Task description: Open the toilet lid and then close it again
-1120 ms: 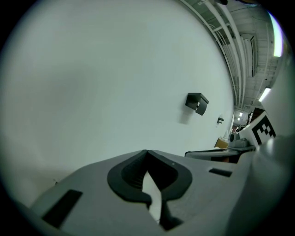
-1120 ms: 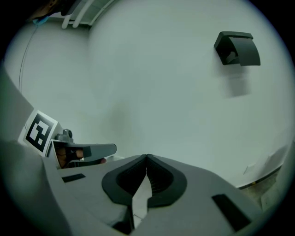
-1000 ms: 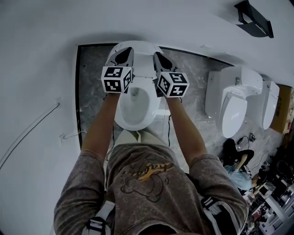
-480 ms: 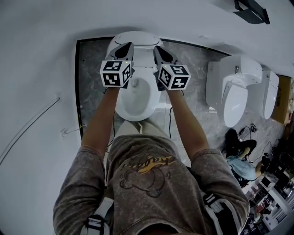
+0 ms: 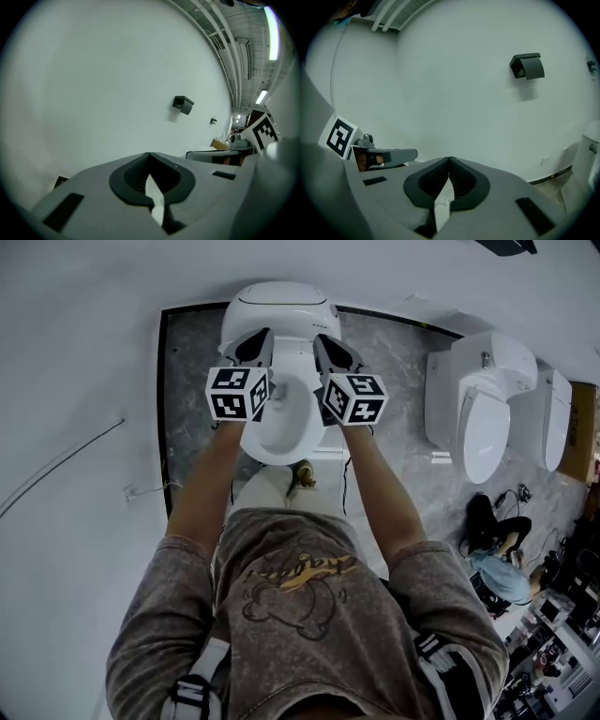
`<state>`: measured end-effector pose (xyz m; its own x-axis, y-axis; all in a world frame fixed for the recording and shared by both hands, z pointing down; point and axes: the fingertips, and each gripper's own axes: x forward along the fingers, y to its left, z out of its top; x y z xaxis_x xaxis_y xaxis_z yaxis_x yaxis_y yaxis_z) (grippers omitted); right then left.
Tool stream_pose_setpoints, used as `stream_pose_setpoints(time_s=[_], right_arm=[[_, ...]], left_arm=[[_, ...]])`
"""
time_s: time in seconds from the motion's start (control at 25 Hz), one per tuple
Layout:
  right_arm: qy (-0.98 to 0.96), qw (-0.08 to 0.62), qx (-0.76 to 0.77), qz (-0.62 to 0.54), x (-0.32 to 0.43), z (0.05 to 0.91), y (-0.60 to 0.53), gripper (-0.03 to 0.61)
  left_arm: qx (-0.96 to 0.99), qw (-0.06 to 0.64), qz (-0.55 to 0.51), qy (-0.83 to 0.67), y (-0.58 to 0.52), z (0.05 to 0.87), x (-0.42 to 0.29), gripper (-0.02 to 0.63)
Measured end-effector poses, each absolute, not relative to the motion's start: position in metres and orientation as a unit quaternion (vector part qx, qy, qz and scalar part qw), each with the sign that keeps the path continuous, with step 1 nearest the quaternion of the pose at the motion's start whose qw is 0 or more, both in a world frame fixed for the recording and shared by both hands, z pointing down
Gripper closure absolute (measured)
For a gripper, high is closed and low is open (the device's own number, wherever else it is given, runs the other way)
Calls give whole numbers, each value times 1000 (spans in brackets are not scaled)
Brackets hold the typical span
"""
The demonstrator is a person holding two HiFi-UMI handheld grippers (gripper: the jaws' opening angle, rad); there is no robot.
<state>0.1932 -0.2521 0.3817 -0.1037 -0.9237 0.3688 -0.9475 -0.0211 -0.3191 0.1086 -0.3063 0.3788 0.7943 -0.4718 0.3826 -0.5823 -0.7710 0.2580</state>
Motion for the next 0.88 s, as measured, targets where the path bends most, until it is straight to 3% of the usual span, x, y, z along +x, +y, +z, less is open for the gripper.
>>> stream_pose_setpoints(time_s=[0.88], right_arm=[[-719,44,634,283,102,459,-95,552]], left_arm=[[904,209,183,-325,-143,457,16,606]])
